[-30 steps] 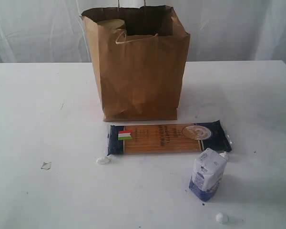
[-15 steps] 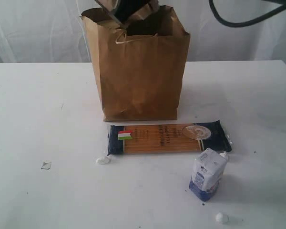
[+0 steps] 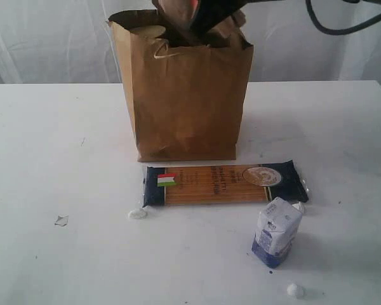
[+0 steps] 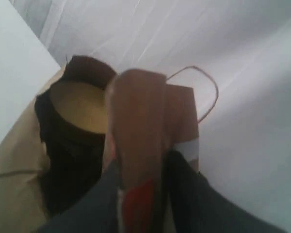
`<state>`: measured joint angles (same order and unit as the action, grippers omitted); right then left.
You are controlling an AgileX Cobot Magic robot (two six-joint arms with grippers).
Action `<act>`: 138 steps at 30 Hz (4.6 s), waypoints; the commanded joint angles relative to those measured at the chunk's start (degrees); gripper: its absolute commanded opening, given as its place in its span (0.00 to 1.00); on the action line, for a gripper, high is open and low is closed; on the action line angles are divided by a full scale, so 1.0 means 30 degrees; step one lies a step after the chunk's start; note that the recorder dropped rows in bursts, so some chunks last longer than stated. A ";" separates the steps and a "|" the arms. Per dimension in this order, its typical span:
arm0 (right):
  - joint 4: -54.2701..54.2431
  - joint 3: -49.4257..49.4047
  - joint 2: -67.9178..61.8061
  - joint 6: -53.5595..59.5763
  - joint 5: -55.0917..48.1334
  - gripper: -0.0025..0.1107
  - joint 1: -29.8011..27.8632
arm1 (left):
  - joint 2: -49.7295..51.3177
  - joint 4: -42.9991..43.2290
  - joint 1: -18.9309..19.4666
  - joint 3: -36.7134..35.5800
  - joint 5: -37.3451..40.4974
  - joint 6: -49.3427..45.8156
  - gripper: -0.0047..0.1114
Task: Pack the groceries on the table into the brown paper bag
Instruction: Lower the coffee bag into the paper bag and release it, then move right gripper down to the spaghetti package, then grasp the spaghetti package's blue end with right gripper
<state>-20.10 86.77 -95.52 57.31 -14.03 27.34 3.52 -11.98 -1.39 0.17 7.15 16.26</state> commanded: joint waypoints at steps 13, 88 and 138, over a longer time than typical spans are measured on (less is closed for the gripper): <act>0.0222 -0.0435 0.0205 -0.0340 -0.1152 0.03 -0.0573 | -0.0060 0.0025 0.0031 -0.0058 0.0030 0.0104 0.04; 0.3294 -0.2853 -0.1529 -0.0772 -1.5225 0.03 -0.3694 | -0.0060 0.0060 0.0031 -0.0058 0.0037 0.0104 0.04; 0.0685 -0.2945 -0.6579 0.1400 -1.0551 0.87 -0.3694 | -0.1173 0.0100 0.0031 -0.0058 0.0078 0.0104 0.04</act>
<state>-17.97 78.15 -114.80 60.53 -48.68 16.61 0.24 -11.54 -1.39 0.17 7.15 16.26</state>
